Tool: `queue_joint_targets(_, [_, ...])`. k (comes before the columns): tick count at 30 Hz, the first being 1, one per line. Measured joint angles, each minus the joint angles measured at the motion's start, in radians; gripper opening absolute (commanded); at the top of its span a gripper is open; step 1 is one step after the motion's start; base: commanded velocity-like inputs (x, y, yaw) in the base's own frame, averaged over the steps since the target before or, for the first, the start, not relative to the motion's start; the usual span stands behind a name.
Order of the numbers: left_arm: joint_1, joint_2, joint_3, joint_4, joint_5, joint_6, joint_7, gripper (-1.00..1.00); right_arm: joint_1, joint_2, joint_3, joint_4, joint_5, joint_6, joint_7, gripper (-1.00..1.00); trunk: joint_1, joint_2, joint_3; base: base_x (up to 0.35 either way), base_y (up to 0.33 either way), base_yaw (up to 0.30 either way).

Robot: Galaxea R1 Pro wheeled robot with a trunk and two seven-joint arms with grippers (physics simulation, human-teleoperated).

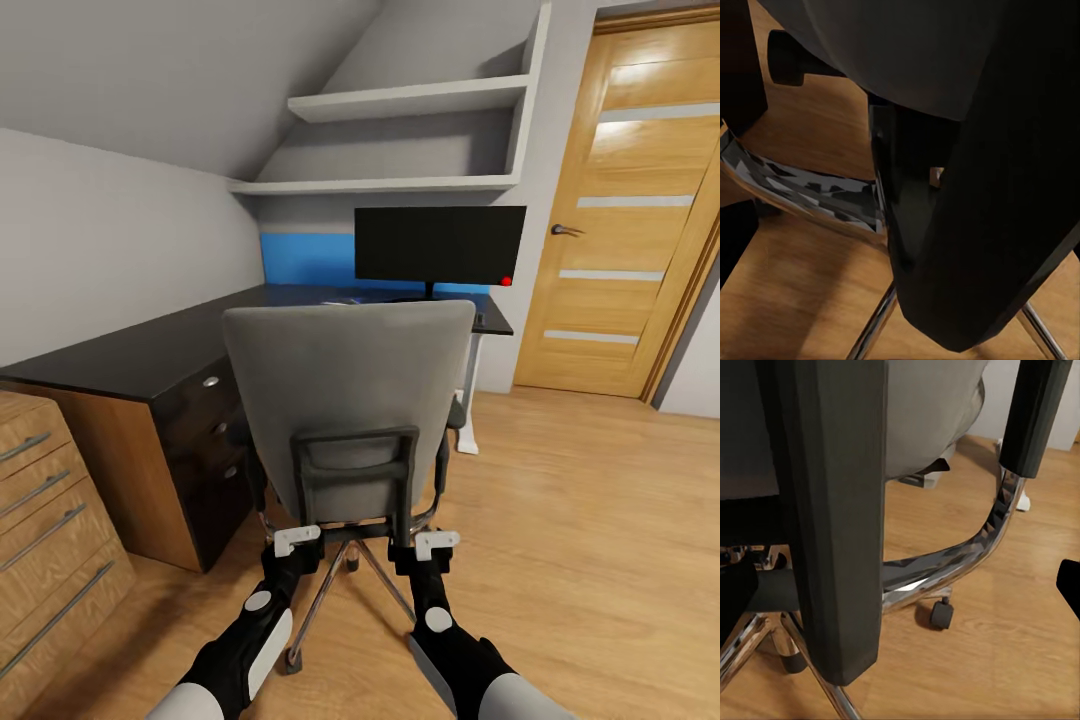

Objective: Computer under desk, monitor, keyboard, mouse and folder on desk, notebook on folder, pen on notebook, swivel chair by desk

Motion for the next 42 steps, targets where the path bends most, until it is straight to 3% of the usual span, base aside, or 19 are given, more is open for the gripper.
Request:
queue_joint_targets(9, [0.000, 0.000, 0.000, 0.000, 0.000, 0.000, 0.000, 1.00, 0.000, 0.000, 0.000, 0.000, 0.001, 0.000, 0.000, 1.00, 0.000, 0.000, 0.000, 0.049, 0.001, 0.000])
queue_joint_targets(26, [0.000, 0.000, 0.000, 0.000, 0.001, 0.000, 0.000, 1.00, 0.000, 0.000, 0.000, 0.001, -0.004, 0.000, 0.000, 1.00, 0.000, 0.000, 0.000, 0.250, -0.007, 0.000])
queue_joint_targets(42, [0.001, 0.001, 0.002, 0.002, 0.004, -0.002, 0.004, 1.00, 0.000, 0.000, -0.005, 0.000, -0.004, -0.003, -0.003, 1.00, 0.000, 0.000, 0.000, 0.252, -0.188, 0.000])
